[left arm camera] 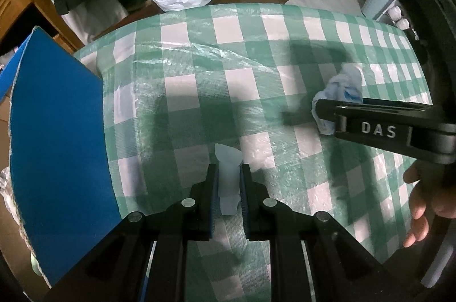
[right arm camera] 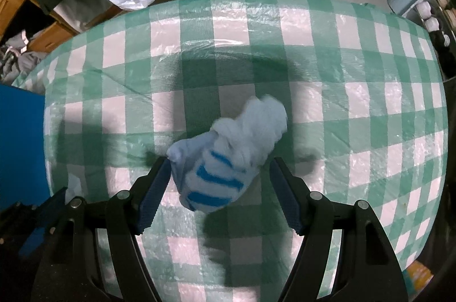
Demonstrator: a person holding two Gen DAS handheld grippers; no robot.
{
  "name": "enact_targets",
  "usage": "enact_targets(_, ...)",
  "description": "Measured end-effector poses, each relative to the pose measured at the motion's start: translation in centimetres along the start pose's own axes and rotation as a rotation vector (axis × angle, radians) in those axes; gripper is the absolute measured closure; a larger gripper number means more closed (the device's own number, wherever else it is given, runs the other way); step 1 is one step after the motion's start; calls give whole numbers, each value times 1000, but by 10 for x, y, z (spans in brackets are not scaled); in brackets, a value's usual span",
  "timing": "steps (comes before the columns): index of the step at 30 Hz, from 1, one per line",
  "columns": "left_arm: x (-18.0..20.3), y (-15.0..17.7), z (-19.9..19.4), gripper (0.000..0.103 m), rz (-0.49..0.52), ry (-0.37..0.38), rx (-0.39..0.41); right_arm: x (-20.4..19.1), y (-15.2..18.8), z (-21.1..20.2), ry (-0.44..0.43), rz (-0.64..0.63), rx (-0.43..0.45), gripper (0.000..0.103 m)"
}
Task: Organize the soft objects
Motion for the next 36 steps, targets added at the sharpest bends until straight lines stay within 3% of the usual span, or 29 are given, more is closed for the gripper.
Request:
enact_targets(15, 0, -1, 6, 88, 11, -2, -18, 0, -11, 19, 48, -13, -23, 32)
enact_targets(17, 0, -1, 6, 88, 13, -4, -18, 0, -10, 17, 56, -21, -16, 48)
enact_targets(20, 0, -1, 6, 88, 13, -5, -17, -2, -8, 14, 67, -35, -3, 58)
enact_targets(25, 2, 0, 3, 88, 15, -6, -9, 0, -4, 9, 65, -47, 11, 63)
enact_targets(36, 0, 5, -12, 88, 10, -9, 20, -5, 15, -14, 72, -78, 61, 64)
Point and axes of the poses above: each gripper's, at about its wrist camera, not at the fingertips, and z roughly the way its jaws point, x to its right, y to its underside, the point moved 1 cm from there along z, roughly the way its jaws point, and after that the axes turned 14 degrees about -x, right-handed, at the moved point
